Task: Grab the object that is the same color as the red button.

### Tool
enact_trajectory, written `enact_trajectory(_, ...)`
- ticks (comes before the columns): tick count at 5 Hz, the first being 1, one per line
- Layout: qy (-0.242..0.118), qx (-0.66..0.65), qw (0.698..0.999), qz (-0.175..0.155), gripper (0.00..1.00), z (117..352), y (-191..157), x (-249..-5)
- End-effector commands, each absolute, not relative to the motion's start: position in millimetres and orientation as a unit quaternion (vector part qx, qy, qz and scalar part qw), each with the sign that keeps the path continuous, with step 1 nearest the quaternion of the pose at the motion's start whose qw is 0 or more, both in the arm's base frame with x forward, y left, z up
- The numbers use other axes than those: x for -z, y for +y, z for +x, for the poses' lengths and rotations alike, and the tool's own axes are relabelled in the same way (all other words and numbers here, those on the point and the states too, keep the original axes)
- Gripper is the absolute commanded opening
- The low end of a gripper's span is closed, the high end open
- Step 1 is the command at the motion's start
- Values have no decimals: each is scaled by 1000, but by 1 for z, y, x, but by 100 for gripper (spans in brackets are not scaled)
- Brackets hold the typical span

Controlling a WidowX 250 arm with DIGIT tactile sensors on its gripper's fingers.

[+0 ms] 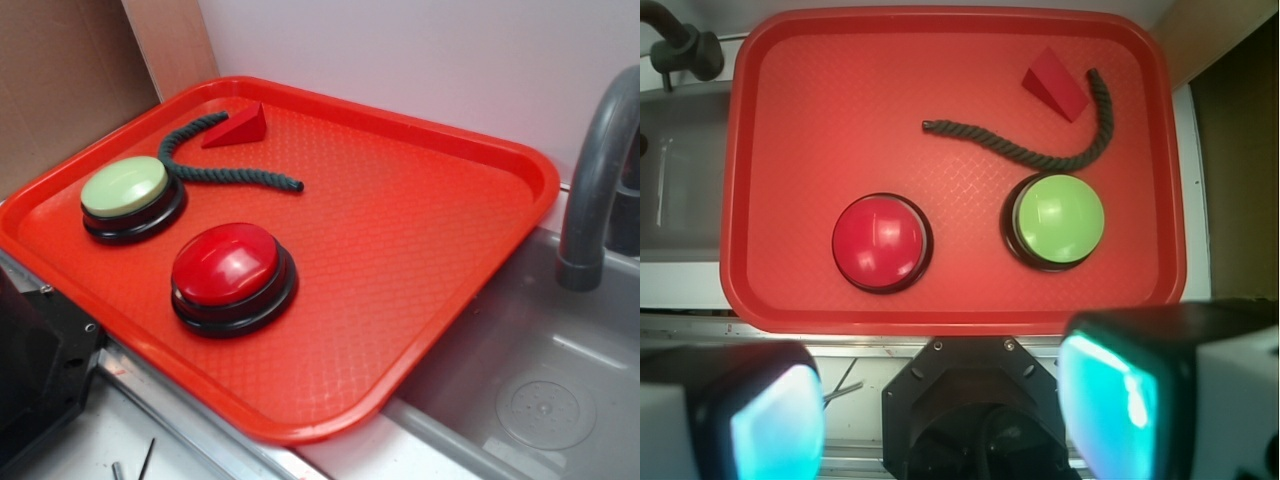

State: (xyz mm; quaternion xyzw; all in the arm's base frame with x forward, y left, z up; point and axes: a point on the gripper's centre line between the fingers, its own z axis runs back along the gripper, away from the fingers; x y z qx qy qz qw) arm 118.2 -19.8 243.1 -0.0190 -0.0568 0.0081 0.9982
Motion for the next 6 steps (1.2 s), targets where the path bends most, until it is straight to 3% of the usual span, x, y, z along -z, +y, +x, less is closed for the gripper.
enact_trajectory(1,-57,-8,998,-19,100,118,-20,-243)
enact_trajectory(2,-74,13,997,14,100,144,-21,-225)
enact_trajectory(3,-93,45,994,23,100,161,-19,-210)
enact_trajectory(4,-141,123,982,-6,100,191,-6,-181)
enact_trajectory(6,-146,174,974,17,100,254,40,-135)
